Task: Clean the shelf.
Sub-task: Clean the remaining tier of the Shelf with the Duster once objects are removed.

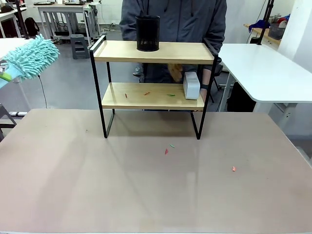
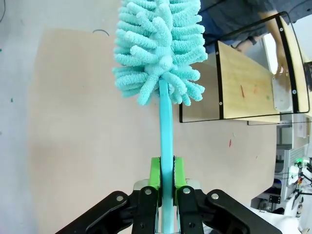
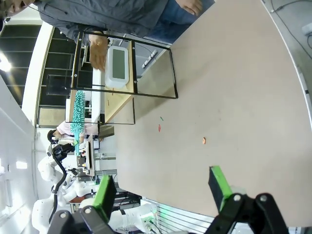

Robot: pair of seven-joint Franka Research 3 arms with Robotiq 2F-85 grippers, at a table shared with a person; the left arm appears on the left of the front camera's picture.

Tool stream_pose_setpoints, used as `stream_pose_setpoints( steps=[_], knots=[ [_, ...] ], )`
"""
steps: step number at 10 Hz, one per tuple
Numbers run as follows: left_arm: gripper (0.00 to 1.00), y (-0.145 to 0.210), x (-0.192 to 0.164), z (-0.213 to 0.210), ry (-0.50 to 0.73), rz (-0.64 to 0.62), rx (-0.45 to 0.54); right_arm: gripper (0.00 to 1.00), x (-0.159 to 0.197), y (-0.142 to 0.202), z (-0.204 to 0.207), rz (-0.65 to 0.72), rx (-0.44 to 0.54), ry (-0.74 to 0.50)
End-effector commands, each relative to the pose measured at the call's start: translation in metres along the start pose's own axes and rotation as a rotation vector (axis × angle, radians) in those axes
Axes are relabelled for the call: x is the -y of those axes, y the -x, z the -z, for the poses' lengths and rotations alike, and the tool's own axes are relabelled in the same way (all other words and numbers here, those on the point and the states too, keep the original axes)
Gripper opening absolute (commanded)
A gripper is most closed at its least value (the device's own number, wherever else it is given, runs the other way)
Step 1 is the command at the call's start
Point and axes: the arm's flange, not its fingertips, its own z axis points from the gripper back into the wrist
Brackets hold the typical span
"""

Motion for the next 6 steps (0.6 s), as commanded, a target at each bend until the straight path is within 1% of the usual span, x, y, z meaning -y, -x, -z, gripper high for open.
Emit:
stream_pose_setpoints(
  steps=[1,6],
  knots=[
    [0.12,0.005,0.0004,0.0074,-0.016,0.007,0.004,1.0,-0.0004,-0.0013,0.0014,-0.023,0.016,-0.027],
    [0.12,0.005,0.0004,0.0074,-0.016,0.007,0.004,1.0,-0.0004,-0.0013,0.0014,-0.023,0.016,-0.027]
  ],
)
